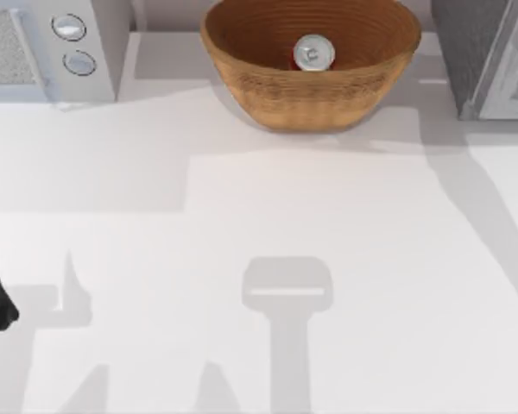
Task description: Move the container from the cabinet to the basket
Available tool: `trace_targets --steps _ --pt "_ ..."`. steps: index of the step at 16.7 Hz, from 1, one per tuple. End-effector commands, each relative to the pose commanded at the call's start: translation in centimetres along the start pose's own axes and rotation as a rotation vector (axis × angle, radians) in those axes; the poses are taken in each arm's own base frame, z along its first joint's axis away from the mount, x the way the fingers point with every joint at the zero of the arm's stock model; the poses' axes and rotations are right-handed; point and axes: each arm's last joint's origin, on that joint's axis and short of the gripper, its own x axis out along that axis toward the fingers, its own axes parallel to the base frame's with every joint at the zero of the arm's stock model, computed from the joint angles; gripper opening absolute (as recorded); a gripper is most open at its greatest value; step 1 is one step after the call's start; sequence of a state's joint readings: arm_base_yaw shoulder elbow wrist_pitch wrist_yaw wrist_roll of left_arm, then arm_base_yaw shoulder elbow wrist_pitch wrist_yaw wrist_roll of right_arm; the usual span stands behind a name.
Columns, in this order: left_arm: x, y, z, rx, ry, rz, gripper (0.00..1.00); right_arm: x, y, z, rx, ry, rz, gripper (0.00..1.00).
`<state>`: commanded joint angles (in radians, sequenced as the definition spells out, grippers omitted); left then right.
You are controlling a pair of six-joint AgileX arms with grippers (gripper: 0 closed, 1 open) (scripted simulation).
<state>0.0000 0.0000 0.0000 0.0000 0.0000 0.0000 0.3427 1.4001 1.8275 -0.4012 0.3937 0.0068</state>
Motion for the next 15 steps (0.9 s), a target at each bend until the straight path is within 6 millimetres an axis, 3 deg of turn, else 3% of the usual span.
trace_targets --steps 5,8,11,15 --pt "0.0 0.0 0.0 0.0 0.0 0.0 1.0 -1.5 -1.2 -0.8 0.002 -0.005 -0.002 1.0" --pt "0.0 0.0 0.0 0.0 0.0 0.0 1.0 -3.8 -2.8 -3.0 -0.002 0.004 0.003 1.0" --pt "0.0 0.0 0.0 0.0 0.0 0.0 1.0 -6.8 -4.6 -6.8 -0.007 0.022 0.011 1.0" --pt "0.0 0.0 0.0 0.0 0.0 0.0 1.0 -11.2 -6.9 -14.1 -0.009 0.041 0.022 1.0"
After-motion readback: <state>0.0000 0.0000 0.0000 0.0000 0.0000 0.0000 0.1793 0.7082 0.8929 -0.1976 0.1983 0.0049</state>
